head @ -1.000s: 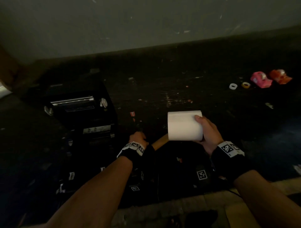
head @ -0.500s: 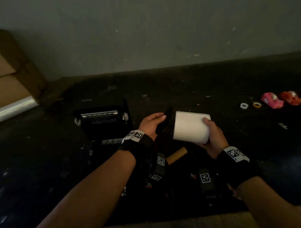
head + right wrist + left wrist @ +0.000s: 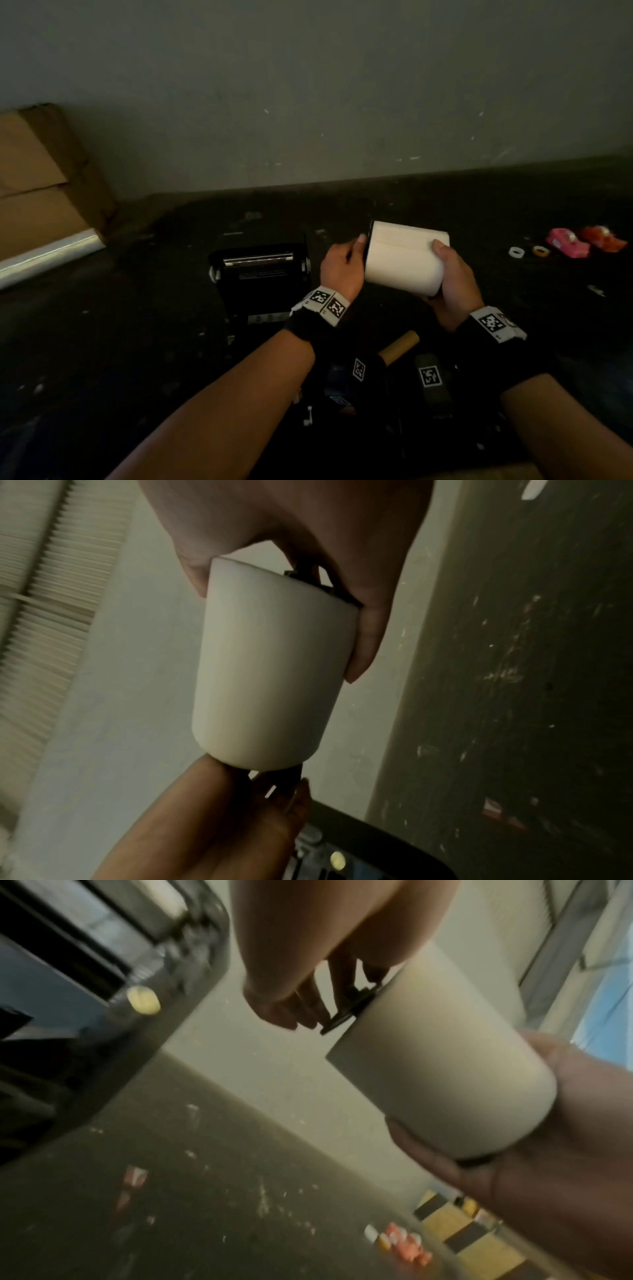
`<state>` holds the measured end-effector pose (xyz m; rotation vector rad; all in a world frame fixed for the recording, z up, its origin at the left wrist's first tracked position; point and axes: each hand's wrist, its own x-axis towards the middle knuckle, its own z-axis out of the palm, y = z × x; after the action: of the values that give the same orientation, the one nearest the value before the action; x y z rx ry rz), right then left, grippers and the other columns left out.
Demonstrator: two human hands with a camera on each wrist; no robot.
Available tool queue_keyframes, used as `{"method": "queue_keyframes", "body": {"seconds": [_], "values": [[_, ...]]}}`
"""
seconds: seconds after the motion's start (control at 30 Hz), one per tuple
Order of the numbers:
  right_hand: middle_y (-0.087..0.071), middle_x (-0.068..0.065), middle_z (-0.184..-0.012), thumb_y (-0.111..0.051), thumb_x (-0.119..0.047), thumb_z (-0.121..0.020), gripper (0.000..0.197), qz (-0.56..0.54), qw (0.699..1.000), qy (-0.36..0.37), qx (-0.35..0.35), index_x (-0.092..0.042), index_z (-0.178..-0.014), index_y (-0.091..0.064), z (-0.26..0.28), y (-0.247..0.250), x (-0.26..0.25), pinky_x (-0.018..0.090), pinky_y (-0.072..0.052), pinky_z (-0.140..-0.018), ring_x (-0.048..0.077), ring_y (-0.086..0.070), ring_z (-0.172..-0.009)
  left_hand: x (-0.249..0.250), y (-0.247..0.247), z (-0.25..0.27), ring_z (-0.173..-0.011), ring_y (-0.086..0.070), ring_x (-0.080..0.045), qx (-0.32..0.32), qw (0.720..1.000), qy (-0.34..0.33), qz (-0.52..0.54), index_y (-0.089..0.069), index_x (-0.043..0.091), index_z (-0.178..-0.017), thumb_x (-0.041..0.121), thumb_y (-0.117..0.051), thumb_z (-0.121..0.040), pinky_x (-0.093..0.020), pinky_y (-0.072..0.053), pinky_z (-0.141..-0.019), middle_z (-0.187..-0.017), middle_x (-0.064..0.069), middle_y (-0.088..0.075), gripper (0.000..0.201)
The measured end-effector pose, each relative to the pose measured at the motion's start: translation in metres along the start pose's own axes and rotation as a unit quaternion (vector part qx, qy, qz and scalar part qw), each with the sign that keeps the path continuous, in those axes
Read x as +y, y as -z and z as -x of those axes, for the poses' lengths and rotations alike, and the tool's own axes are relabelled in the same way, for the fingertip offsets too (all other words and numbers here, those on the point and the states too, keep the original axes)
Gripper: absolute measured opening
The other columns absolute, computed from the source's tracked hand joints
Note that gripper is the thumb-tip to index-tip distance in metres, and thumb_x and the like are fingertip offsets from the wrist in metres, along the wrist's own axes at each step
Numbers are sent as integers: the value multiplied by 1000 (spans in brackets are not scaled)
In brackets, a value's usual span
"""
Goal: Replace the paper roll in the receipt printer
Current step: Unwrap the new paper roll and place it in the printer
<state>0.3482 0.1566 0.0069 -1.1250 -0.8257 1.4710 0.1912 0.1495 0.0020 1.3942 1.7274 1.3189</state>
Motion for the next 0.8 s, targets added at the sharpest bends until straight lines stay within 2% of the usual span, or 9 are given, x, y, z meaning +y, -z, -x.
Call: {"method": "queue_keyframes", "body": {"seconds": [0.13,0.27,0.33,0.4,0.47,0.57,0.63,0.73,0.8], "values": [[-57,9,-119,-56,-41,-81,51,7,1000,23,1,-28,-129,-45,19,-19,0,39,-52,-71,26,-60,-99,11,36,10,-114,-60,-24,-78,992,52,87,-64,14,-119,36,-45,-95,-43,-44,-104,-121,-11,-66,38],[-50,8,-129,-59,-44,-77,65,62,997,49,-25,-29,-136,-38,36,-37,5,43,-52,-77,29,-56,-108,17,84,13,-104,-63,-25,-144,954,145,218,-64,9,-116,28,-53,-93,-43,-49,-96,-119,-14,-65,32],[-48,7,-131,-60,-41,-79,66,98,992,64,-35,-29,-139,-35,46,-52,10,47,-51,-87,28,-54,-110,17,109,14,-106,-61,-22,-191,942,173,216,-59,14,-123,40,-51,-91,-39,-50,-91,-118,-9,-64,42],[-49,6,-132,-62,-41,-77,69,129,987,82,-43,-28,-139,-35,53,-69,19,51,-48,-95,27,-54,-111,12,131,18,-106,-60,-20,-225,943,160,185,-59,18,-121,51,-51,-88,-37,-51,-87,-113,-5,-64,48],[-50,3,-129,-63,-39,-78,64,156,982,91,-50,-28,-136,-38,58,-86,28,48,-47,-96,24,-55,-108,-2,147,25,-109,-60,-20,-234,953,128,144,-59,20,-121,51,-54,-86,-40,-50,-95,-118,-5,-63,47],[-49,-1,-124,-62,-36,-81,59,182,978,71,-72,-30,-135,-39,68,-115,47,41,-49,-89,19,-55,-102,-37,171,32,-114,-59,-20,-221,968,91,77,-57,26,-125,47,-63,-81,-43,-46,-103,-126,-4,-61,50],[-49,-1,-128,-63,-38,-80,63,199,973,52,-100,-28,-136,-37,71,-129,60,39,-49,-88,20,-55,-106,-60,186,37,-114,-59,-20,-222,963,119,99,-58,30,-123,45,-67,-79,-43,-47,-103,-126,-3,-61,48],[-50,0,-130,-54,-48,-84,57,195,971,-15,-136,-30,-136,-39,73,-145,78,43,-44,-99,21,-53,-112,-87,205,42,-115,-59,-23,-225,951,161,135,-57,34,-116,41,-68,-80,-44,-47,-102,-126,-5,-61,38],[-54,4,-124,-45,-44,-89,47,110,981,-76,-143,-29,-133,-44,72,-151,86,47,-39,-104,25,-52,-115,-101,214,45,-115,-58,-22,-219,949,176,145,-57,31,-117,38,-66,-82,-44,-46,-103,-125,-5,-60,37]]}}
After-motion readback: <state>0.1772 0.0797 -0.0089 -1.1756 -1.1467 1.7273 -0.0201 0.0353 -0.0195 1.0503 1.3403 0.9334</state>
